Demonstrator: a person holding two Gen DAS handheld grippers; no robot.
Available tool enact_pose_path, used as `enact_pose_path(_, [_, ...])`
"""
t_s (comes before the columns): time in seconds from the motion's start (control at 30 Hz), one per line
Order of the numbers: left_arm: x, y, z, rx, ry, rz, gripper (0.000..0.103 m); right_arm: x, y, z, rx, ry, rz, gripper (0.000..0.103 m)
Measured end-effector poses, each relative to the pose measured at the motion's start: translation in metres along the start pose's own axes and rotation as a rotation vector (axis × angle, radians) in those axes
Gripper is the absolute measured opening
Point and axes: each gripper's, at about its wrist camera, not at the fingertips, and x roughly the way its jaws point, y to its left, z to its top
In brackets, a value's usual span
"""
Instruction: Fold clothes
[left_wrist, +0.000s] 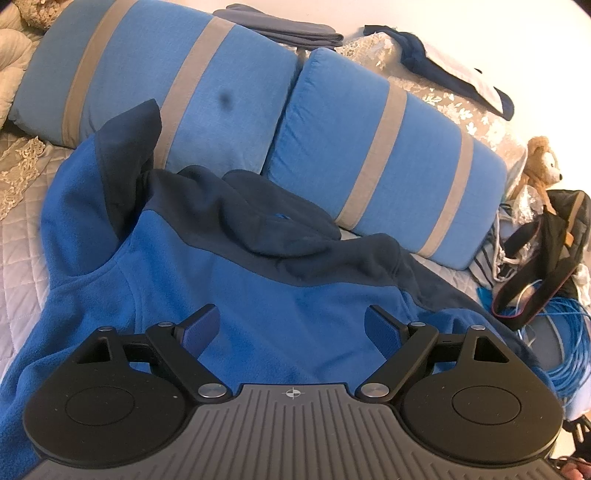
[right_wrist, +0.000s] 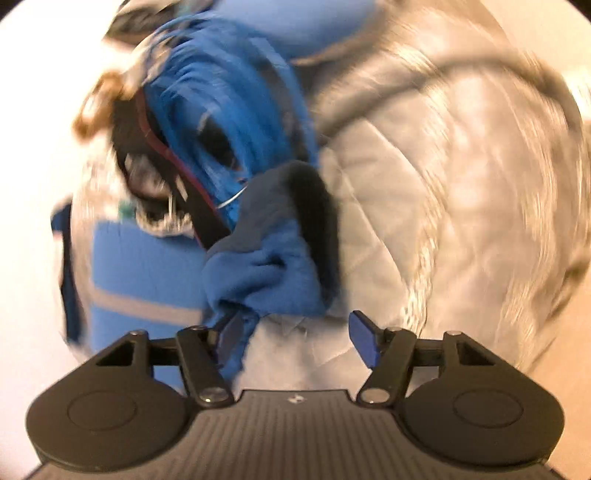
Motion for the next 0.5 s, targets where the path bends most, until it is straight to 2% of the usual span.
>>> enact_pose_path(0.2, [0.001, -0.003, -0.001, 0.016, 0.006, 0.006, 0.086, 0.011, -0.032, -0.02, 0.328, -0.14, 0.166, 0.058])
enact_pose_path(0.3, [0.001, -0.004, -0.001, 0.022, 0.004, 0.008, 0.086, 0.017, -0.044, -0.03, 0.446, -0.193, 0.212, 0.043])
enact_pose_path(0.37, [0.0, -0.003, -0.002, 0.021, 0.004, 0.009, 0.086, 0.019, -0.049, -0.033, 0.488, -0.211, 0.228, 0.031])
enact_pose_path(0.5, [0.001, -0.004, -0.002, 0.018, 0.004, 0.013, 0.086, 0.022, -0.045, -0.034, 0.484, -0.235, 0.227, 0.025])
